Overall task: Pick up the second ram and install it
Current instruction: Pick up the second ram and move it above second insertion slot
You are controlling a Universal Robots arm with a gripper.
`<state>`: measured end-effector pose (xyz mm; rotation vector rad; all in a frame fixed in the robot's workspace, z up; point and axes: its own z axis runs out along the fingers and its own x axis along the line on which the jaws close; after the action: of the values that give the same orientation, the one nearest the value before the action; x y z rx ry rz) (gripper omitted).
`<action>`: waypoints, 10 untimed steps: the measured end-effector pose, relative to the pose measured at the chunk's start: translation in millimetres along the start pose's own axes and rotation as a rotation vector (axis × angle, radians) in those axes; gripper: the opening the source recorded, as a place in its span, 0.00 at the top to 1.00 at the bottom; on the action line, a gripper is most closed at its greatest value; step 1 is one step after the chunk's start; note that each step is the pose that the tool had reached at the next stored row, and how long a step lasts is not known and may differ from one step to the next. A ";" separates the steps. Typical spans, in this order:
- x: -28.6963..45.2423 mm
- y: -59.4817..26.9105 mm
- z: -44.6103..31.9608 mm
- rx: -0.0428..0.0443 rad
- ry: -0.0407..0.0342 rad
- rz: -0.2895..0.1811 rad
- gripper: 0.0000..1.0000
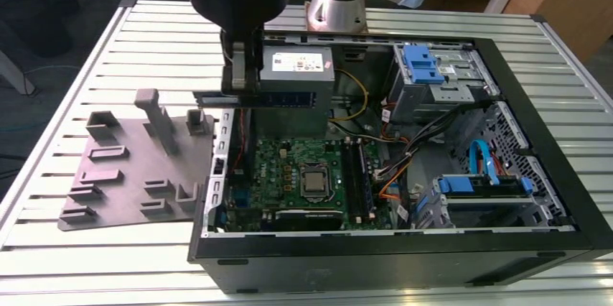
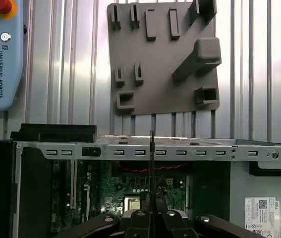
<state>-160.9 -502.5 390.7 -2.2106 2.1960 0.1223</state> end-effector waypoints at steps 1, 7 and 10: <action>0.0 -2.1 0.2 0.0001 -0.0001 0.001 0.89; 0.4 -14.5 3.5 0.0006 -0.0003 0.008 0.89; 0.7 -20.8 6.8 0.0008 -0.0005 0.011 0.89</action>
<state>-140.4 -502.5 383.0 -2.1983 2.2075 0.1222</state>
